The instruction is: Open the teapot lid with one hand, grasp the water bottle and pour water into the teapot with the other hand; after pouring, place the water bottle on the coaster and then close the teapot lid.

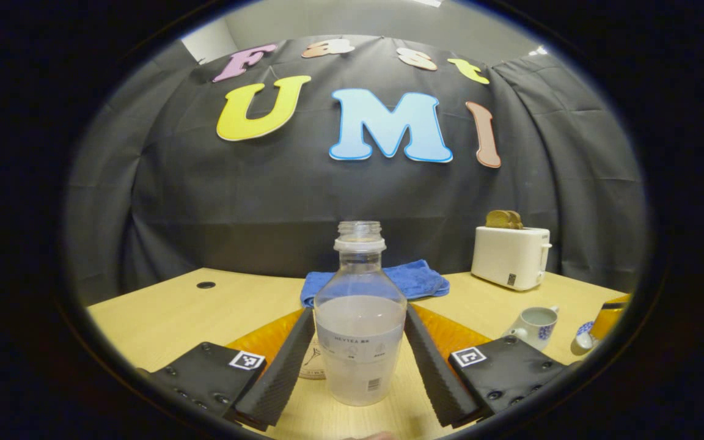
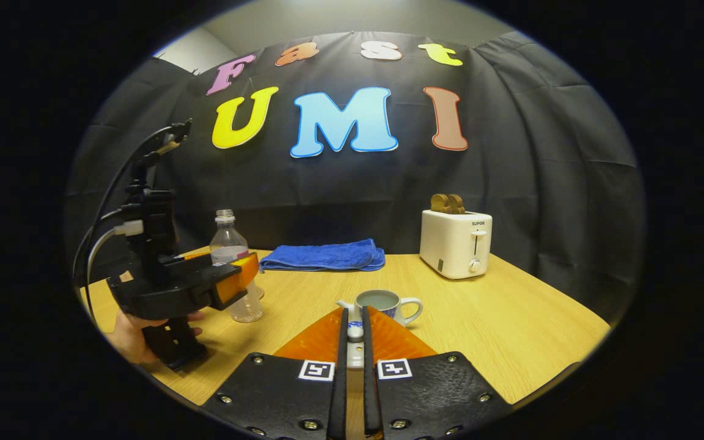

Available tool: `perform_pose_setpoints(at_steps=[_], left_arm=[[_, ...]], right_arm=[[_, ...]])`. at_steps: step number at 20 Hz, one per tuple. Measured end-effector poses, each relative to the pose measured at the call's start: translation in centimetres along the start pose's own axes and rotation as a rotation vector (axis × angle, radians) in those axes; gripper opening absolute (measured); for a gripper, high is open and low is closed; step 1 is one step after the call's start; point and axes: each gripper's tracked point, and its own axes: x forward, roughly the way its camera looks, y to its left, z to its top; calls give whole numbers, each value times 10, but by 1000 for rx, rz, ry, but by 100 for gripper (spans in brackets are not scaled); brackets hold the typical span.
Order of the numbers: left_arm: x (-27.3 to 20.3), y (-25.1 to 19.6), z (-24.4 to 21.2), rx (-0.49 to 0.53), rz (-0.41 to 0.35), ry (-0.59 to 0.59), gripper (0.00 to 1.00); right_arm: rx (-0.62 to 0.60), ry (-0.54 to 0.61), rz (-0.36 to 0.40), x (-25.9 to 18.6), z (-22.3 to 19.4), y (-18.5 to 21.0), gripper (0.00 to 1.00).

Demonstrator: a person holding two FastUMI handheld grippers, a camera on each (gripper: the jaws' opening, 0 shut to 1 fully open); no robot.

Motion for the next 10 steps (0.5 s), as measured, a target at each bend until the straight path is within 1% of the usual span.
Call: perform_pose_setpoints(at_steps=[4, 10], left_arm=[[1, -1, -6, -6, -14, 21, 100], [-7, -2, -4, 4, -21, 46, 87]], right_arm=[[-4, 4, 24, -9, -4, 11, 11], [7, 3, 21, -27, -10, 6, 11]])
